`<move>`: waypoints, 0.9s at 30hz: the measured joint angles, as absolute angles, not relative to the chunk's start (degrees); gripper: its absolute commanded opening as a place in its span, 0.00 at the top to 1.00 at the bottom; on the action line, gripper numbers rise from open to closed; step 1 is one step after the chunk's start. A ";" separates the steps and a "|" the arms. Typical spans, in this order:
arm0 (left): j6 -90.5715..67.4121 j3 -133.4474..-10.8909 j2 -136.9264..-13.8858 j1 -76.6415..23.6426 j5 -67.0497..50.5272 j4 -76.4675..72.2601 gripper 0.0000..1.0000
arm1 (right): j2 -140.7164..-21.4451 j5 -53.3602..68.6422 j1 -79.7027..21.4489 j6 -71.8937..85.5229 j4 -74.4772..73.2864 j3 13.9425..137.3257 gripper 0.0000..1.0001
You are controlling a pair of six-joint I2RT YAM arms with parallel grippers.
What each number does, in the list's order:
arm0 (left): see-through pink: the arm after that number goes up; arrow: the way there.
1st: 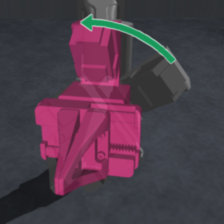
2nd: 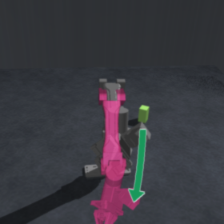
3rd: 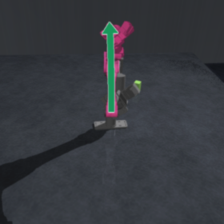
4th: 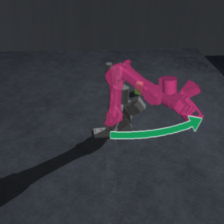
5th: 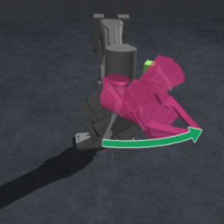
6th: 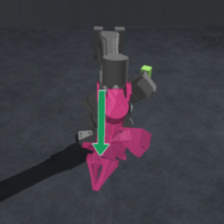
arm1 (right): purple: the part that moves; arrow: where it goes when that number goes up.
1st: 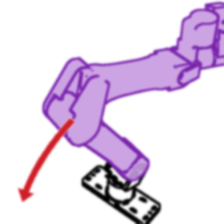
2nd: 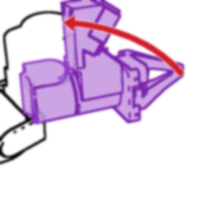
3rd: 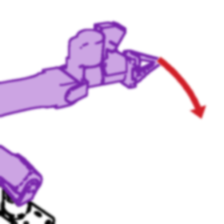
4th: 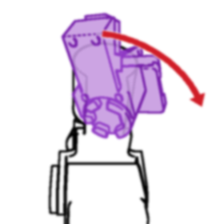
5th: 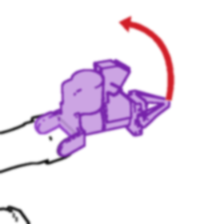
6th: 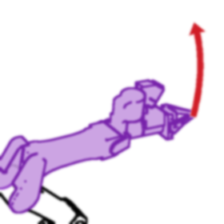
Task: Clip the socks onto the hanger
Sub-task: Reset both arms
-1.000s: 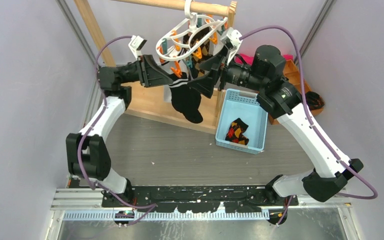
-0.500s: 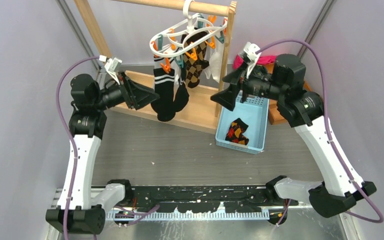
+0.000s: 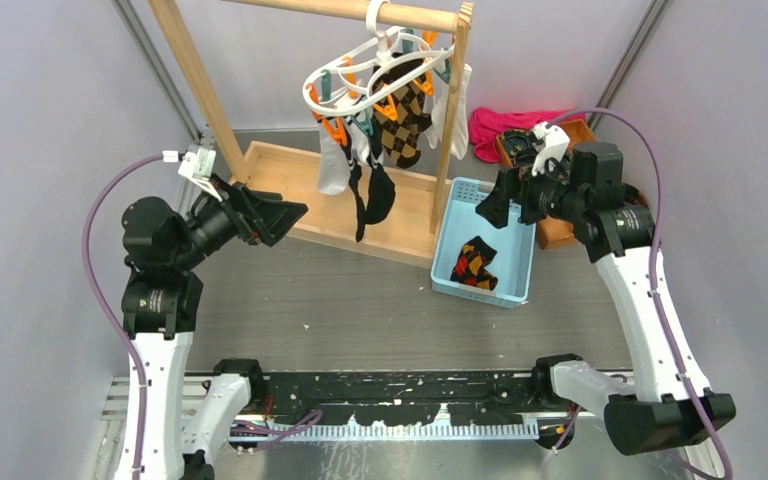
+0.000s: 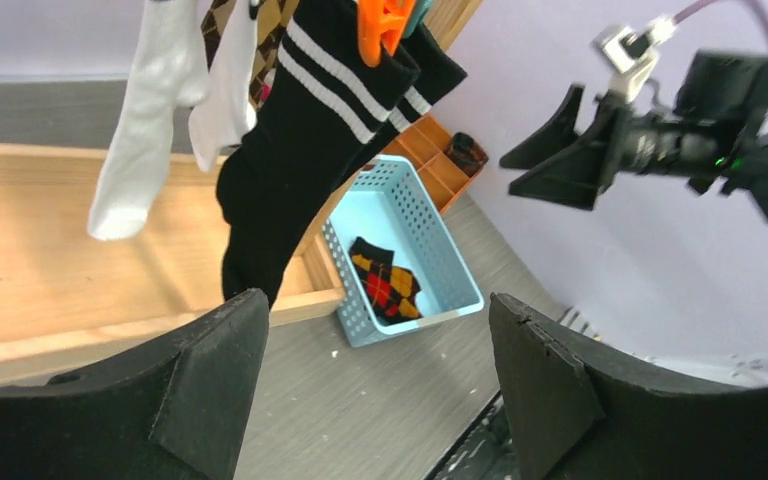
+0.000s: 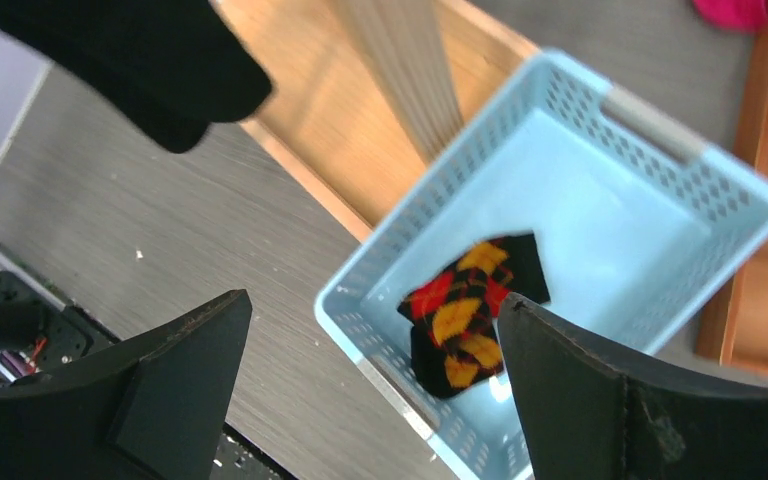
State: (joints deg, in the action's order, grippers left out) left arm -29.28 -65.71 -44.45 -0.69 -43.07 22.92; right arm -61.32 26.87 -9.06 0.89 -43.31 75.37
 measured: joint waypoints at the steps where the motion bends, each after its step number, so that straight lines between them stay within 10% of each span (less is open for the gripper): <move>1: -31.29 -64.95 -43.90 -0.69 -42.59 22.26 0.18 | -62.04 26.85 -7.42 1.26 -43.75 74.41 0.00; 9: -44.36 -57.91 -41.85 -0.69 -37.82 18.76 0.18 | -63.13 27.49 -2.57 1.06 -46.44 66.00 0.01; 17: -49.52 -50.39 -38.70 -0.69 -37.60 15.07 0.19 | -67.46 28.93 -2.44 0.64 -46.83 63.26 0.28; 27: -52.14 -37.65 -32.47 -0.69 -40.01 4.73 0.20 | -80.79 25.61 -4.03 -0.95 -45.28 58.30 0.38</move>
State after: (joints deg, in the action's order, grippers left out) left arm -52.14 -37.65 -32.47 -0.69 -40.01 4.73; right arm -80.79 25.61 -4.03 -0.95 -45.28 58.30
